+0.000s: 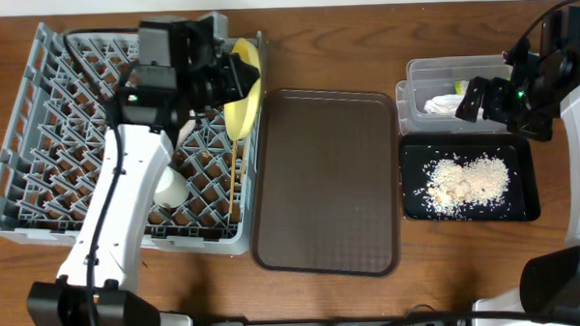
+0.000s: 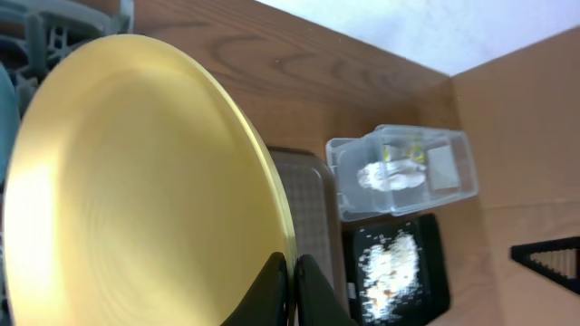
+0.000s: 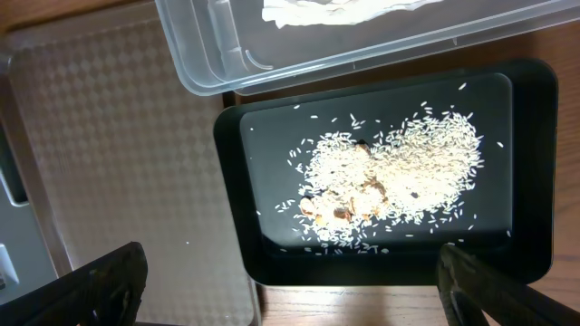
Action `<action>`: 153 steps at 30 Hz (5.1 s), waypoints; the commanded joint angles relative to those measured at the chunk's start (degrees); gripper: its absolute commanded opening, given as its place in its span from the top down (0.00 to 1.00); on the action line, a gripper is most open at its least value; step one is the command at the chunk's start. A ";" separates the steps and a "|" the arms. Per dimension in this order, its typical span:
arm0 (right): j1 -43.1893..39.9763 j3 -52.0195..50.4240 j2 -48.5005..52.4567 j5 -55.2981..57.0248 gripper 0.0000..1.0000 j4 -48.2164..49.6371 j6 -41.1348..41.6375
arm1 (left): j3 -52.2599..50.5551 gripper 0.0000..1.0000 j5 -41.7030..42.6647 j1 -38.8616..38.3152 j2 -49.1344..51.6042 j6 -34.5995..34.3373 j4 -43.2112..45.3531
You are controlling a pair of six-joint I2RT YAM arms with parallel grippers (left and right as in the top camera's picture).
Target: Sort waste into correct bins and load items into the dishwasher
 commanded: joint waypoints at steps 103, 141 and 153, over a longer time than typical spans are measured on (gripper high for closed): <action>5.73 -39.69 -55.10 11.65 0.01 11.10 -3.34 | -32.28 0.06 -31.50 -1.33 -51.60 15.34 -19.34; 6.16 -97.29 -96.08 4.22 0.01 84.96 -8.35 | -32.28 0.04 -31.50 -1.33 -51.60 15.34 -19.34; 6.14 -97.26 -94.68 0.50 0.01 75.21 -11.72 | -32.28 0.04 -31.50 -1.33 -51.60 15.37 -19.34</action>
